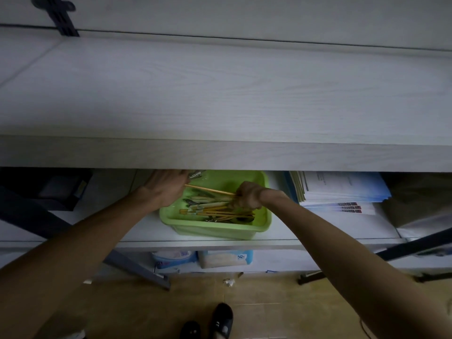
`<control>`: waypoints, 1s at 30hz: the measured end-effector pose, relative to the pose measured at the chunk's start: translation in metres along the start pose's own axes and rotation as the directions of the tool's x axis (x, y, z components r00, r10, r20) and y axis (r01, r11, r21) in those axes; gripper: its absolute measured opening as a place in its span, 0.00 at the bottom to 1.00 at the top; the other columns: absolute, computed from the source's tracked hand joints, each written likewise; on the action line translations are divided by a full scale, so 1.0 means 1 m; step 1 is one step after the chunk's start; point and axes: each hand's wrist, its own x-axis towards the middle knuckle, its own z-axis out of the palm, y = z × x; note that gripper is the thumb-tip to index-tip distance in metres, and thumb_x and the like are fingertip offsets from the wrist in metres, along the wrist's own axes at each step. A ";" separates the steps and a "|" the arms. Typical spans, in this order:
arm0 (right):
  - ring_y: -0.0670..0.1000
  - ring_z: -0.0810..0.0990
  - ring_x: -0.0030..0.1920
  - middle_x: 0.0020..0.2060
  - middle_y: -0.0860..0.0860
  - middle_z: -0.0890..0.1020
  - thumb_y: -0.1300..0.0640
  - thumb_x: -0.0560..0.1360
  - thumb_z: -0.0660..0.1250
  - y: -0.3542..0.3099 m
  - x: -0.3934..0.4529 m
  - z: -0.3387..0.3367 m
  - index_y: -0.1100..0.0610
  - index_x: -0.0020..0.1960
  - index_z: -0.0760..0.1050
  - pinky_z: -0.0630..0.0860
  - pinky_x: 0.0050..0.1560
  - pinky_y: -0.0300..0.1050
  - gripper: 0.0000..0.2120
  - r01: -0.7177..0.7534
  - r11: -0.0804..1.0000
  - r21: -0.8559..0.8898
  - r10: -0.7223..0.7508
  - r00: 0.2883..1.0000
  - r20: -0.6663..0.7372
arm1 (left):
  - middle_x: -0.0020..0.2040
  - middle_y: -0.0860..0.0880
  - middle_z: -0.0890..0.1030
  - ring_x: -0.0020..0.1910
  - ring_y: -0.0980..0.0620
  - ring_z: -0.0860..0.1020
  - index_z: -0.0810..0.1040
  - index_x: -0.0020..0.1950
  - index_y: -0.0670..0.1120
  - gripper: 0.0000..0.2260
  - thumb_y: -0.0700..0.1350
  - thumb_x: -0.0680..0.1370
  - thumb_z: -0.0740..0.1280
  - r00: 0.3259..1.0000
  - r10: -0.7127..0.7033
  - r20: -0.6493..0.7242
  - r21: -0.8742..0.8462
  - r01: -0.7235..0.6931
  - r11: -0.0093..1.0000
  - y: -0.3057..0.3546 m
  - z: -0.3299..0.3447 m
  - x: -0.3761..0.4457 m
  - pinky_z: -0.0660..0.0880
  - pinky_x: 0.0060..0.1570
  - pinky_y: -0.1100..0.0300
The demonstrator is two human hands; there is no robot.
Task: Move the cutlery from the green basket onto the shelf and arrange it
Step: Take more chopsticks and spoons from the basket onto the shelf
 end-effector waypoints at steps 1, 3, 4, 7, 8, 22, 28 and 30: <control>0.51 0.78 0.41 0.44 0.51 0.79 0.44 0.77 0.70 0.003 0.001 0.002 0.57 0.56 0.79 0.76 0.38 0.44 0.17 -0.003 1.000 -0.012 0.003 1.000 -0.016 | 0.53 0.34 0.82 0.50 0.34 0.81 0.79 0.60 0.38 0.13 0.43 0.79 0.67 1.000 -0.010 -0.006 -0.002 0.010 1.000 -0.003 -0.001 0.000 0.77 0.48 0.47; 0.53 0.80 0.44 0.47 0.53 0.80 0.44 0.78 0.69 0.002 -0.006 0.003 0.58 0.58 0.79 0.78 0.43 0.46 0.18 -0.021 0.999 -0.037 0.020 0.999 -0.027 | 0.56 0.36 0.81 0.54 0.36 0.80 0.77 0.62 0.41 0.13 0.45 0.81 0.63 1.000 -0.020 0.004 -0.017 0.020 1.000 -0.002 -0.006 -0.001 0.75 0.51 0.49; 0.53 0.80 0.44 0.47 0.53 0.80 0.45 0.78 0.69 0.001 -0.007 0.004 0.59 0.58 0.79 0.79 0.44 0.47 0.18 -0.031 0.998 -0.053 0.029 0.999 -0.033 | 0.57 0.38 0.81 0.55 0.37 0.80 0.76 0.61 0.43 0.12 0.46 0.82 0.61 0.999 -0.021 0.042 -0.024 0.022 0.999 -0.002 -0.010 -0.002 0.74 0.50 0.51; 0.51 0.76 0.35 0.38 0.52 0.78 0.48 0.80 0.67 0.000 -0.015 0.006 0.61 0.54 0.78 0.74 0.34 0.43 0.15 -0.068 0.994 -0.089 0.064 0.997 -0.046 | 0.55 0.42 0.82 0.53 0.41 0.81 0.74 0.60 0.46 0.09 0.46 0.83 0.58 0.990 -0.027 0.136 -0.014 0.029 0.999 -0.003 -0.016 -0.005 0.71 0.46 0.55; 0.51 0.75 0.33 0.37 0.52 0.77 0.48 0.80 0.67 0.002 -0.017 0.006 0.62 0.54 0.78 0.73 0.32 0.42 0.16 -0.089 0.992 -0.091 0.085 0.995 -0.048 | 0.55 0.43 0.82 0.54 0.41 0.81 0.74 0.60 0.46 0.09 0.46 0.83 0.58 0.988 -0.034 0.152 -0.006 0.035 0.999 -0.004 -0.017 -0.006 0.69 0.45 0.55; 0.46 0.62 0.23 0.31 0.50 0.67 0.53 0.84 0.62 0.024 -0.059 0.009 0.59 0.50 0.75 0.58 0.22 0.36 0.10 -0.171 0.977 0.128 0.173 0.985 -0.005 | 0.48 0.43 0.84 0.46 0.42 0.83 0.78 0.53 0.43 0.17 0.56 0.83 0.59 0.896 -0.174 0.408 -0.420 0.354 0.836 -0.013 -0.007 -0.005 0.80 0.48 0.54; 0.47 0.62 0.27 0.34 0.51 0.70 0.46 0.82 0.63 0.021 -0.088 0.010 0.58 0.47 0.75 0.59 0.25 0.40 0.15 -0.204 0.950 0.235 0.216 0.976 -0.025 | 0.36 0.44 0.76 0.33 0.46 0.75 0.71 0.48 0.41 0.11 0.47 0.85 0.60 0.857 -0.091 0.507 -0.683 0.464 0.564 -0.005 -0.005 0.001 0.70 0.28 0.60; 0.47 0.62 0.27 0.34 0.51 0.71 0.46 0.82 0.63 0.020 -0.098 0.014 0.57 0.48 0.75 0.59 0.25 0.38 0.14 -0.208 0.942 0.263 0.228 0.972 -0.048 | 0.37 0.44 0.75 0.32 0.47 0.74 0.71 0.50 0.41 0.10 0.47 0.84 0.61 0.856 -0.077 0.511 -0.692 0.463 0.555 -0.006 -0.009 0.002 0.70 0.28 0.60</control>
